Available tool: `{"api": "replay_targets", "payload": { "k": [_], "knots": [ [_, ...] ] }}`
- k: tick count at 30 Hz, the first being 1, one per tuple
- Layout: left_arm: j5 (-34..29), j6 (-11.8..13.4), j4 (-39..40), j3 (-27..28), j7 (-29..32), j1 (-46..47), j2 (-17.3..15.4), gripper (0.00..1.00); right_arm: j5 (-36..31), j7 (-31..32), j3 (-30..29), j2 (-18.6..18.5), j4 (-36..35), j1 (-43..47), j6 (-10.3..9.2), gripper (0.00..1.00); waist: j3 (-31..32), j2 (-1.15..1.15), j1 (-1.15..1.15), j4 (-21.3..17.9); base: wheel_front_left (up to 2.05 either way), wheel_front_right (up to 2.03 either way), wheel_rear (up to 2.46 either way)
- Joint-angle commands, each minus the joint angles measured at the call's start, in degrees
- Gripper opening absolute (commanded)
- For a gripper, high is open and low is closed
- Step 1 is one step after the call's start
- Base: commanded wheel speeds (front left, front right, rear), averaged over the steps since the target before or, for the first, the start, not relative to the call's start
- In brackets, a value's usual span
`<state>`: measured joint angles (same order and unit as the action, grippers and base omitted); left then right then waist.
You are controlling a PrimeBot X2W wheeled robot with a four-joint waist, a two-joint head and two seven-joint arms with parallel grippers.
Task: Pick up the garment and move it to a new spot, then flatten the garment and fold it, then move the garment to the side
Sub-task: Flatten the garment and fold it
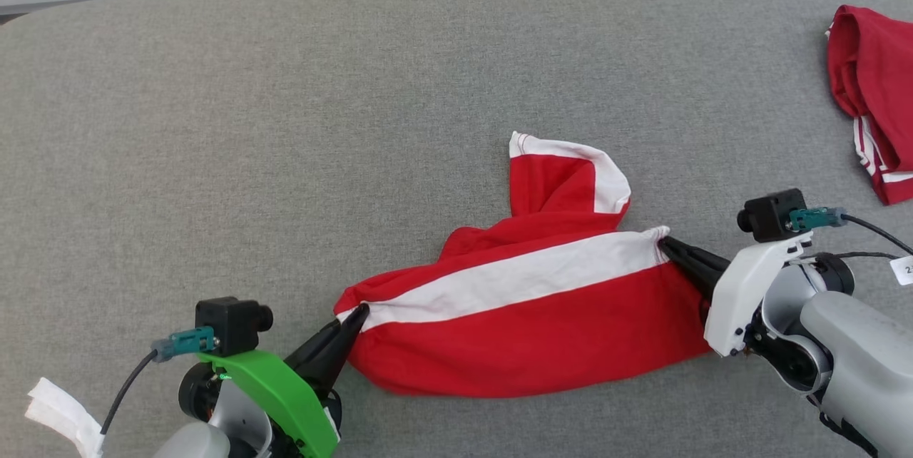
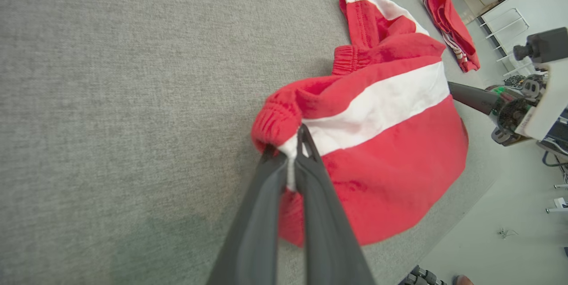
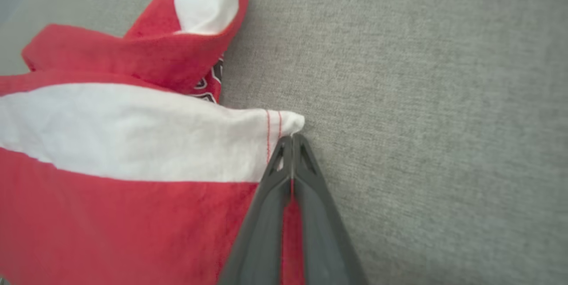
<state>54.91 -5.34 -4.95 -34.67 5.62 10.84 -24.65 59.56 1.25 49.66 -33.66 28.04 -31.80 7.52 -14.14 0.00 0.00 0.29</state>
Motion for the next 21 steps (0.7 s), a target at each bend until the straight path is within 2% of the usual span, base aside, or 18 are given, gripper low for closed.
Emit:
{"api": "replay_targets", "payload": {
  "k": [1,5,10,16,19,21],
  "knots": [
    [-0.34,-0.36,-0.11,0.22,-0.63,1.02,-0.11,0.00,0.30,-1.53,0.83,-0.88,0.03,-0.98,-0.08,0.00,0.43,0.00,0.00,-0.29,0.00,0.00,0.00],
    [-0.82,-0.70,0.52,0.94,-2.17,2.56,-0.50,0.00,1.31,-5.94,2.29,-3.03,-1.05,-2.99,-0.08,0.00,1.43,0.00,0.00,-1.40,0.00,0.00,0.00],
    [-2.02,-1.10,3.69,3.06,-2.34,8.95,-1.92,0.00,6.16,-11.07,-0.25,-5.71,-5.16,-8.04,-0.08,0.00,0.21,0.00,0.00,-4.56,0.00,0.00,0.00],
    [-7.76,-1.76,5.13,3.69,2.55,30.58,-4.25,0.00,7.40,-15.54,-5.72,-7.79,-8.67,-20.78,-0.06,0.00,-6.66,0.00,0.00,-8.86,0.00,0.00,0.00],
    [-11.32,-2.09,2.77,1.89,4.18,43.94,-3.36,0.00,4.52,-16.32,-9.10,-8.07,-7.50,-27.65,-0.07,0.00,-10.38,0.00,0.00,-10.61,0.00,0.00,0.00],
    [-13.85,-2.14,0.02,0.28,2.89,53.44,-1.97,0.00,1.16,-16.51,-12.85,-7.45,-6.79,-32.81,-0.07,0.00,-12.46,0.00,0.00,-11.62,0.00,0.00,0.00]
  ]
}}
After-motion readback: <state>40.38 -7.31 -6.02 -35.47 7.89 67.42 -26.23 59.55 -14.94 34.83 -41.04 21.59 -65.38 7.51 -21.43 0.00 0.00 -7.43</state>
